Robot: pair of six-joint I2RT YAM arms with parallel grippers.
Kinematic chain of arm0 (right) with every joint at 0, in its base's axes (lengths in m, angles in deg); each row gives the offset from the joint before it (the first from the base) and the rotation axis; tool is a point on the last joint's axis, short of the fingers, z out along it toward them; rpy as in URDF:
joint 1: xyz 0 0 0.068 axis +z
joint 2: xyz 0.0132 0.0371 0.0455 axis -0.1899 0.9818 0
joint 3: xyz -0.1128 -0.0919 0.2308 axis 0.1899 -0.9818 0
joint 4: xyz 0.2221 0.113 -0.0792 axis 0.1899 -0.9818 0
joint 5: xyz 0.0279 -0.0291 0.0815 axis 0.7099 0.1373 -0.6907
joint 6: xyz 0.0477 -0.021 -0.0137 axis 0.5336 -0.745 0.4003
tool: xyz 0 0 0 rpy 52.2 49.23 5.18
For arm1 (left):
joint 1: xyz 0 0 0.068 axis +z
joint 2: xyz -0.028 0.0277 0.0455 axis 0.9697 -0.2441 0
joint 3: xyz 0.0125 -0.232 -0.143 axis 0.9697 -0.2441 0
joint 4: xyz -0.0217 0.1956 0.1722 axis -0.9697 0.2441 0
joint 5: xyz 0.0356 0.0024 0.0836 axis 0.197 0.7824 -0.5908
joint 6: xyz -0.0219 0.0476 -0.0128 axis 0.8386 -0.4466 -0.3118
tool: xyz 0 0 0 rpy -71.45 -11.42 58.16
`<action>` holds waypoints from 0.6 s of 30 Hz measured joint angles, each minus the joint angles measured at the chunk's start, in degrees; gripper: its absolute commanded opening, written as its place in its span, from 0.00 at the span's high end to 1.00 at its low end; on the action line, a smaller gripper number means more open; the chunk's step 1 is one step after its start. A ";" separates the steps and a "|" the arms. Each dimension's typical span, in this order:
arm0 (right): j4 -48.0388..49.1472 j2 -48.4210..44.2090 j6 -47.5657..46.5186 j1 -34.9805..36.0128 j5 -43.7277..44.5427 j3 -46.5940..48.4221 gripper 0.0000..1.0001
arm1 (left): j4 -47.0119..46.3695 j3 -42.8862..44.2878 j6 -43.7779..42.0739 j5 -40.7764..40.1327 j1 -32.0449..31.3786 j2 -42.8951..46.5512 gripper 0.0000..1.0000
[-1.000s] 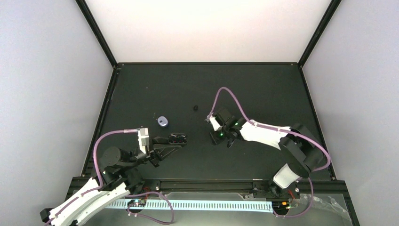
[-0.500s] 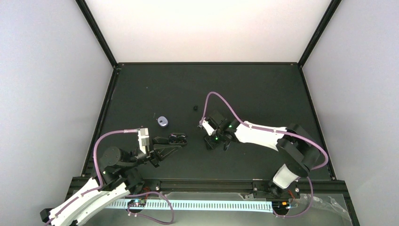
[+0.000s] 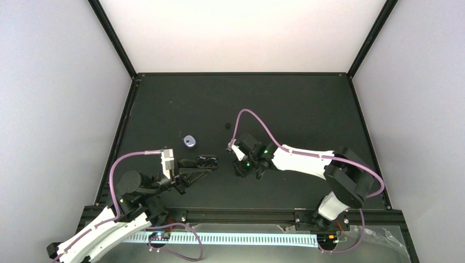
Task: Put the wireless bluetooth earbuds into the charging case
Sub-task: Pick up the earbud from the center of the board.
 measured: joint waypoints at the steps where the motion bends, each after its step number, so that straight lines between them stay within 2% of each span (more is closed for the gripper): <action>1: 0.24 0.48 0.28 -0.02 0.04 0.02 0.71 | 0.02 0.00 0.00 0.00 0.00 0.00 0.98; 18: 1.55 4.94 2.67 -0.02 5.33 0.57 0.73 | 1.33 0.00 -0.22 -0.07 0.00 0.07 0.99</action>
